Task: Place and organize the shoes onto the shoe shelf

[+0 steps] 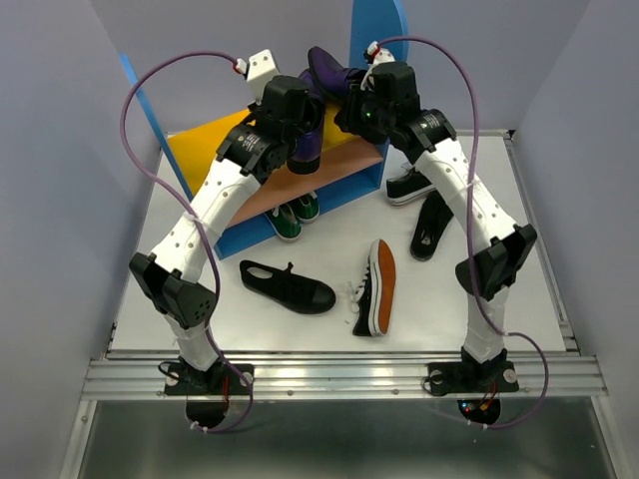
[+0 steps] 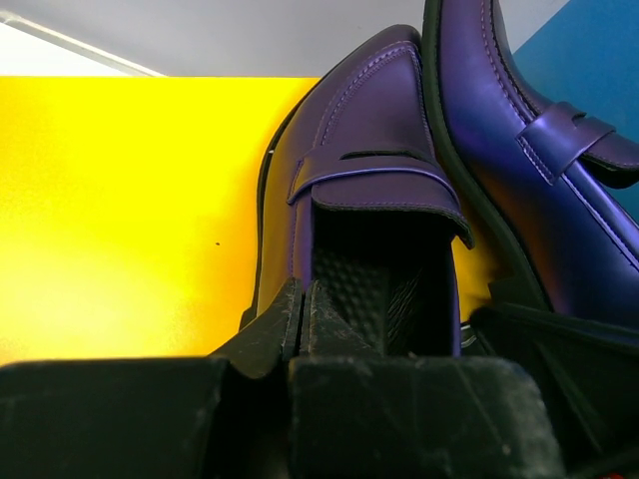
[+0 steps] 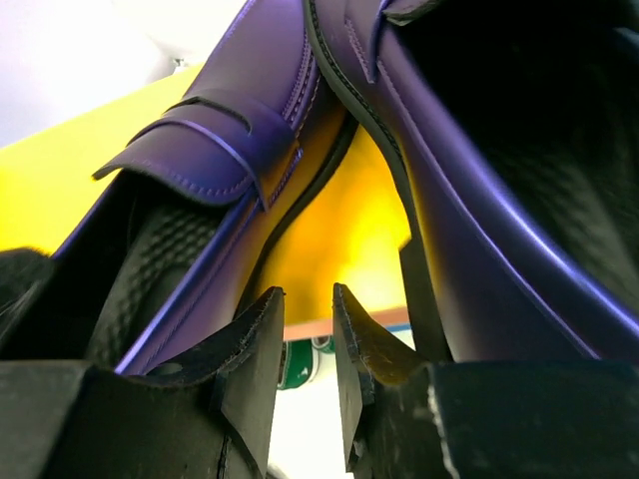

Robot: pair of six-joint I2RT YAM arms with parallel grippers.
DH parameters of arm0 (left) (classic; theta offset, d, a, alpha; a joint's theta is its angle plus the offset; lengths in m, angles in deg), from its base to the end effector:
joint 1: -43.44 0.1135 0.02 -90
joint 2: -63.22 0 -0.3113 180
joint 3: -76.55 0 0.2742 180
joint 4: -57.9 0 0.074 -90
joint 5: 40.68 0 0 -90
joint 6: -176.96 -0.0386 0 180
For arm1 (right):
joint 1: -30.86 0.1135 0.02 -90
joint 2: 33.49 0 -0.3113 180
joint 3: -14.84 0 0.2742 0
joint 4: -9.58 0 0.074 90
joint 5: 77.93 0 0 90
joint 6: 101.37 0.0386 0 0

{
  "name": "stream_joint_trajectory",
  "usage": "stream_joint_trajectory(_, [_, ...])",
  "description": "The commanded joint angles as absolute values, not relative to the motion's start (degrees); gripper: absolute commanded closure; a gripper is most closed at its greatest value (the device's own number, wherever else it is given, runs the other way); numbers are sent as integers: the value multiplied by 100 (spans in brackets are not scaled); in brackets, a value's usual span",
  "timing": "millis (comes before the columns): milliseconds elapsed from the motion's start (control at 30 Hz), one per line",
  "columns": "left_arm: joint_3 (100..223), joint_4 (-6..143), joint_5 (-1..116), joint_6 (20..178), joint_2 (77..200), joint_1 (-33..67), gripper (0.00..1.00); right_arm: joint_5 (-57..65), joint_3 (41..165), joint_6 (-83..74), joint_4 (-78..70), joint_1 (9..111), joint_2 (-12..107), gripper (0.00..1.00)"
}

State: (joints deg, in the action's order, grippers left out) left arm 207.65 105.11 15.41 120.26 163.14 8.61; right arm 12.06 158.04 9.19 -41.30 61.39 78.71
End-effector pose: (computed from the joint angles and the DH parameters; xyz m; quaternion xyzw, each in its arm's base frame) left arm 0.3490 -0.2166 0.5328 -0.1652 0.7663 -0.1294 0.6072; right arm 0.4122 0.2431 0.5047 -0.0712 0.8155 0.2478 0.5183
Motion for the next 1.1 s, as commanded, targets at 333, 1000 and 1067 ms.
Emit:
stream_joint_trajectory(333, [21136,10227,1583,12150,16227,776,100,2366,16292,1113,-2899,6426,8533,67])
stream_joint_trajectory(1000, [20627,9981,1504,12493,15903,767,100,3794,16670,1078,-2503,6479,9210,67])
stream_joint_trajectory(1067, [20626,9920,1548,12440,15893,758,100,3268,16740,1017,-2503,6479,9289,67])
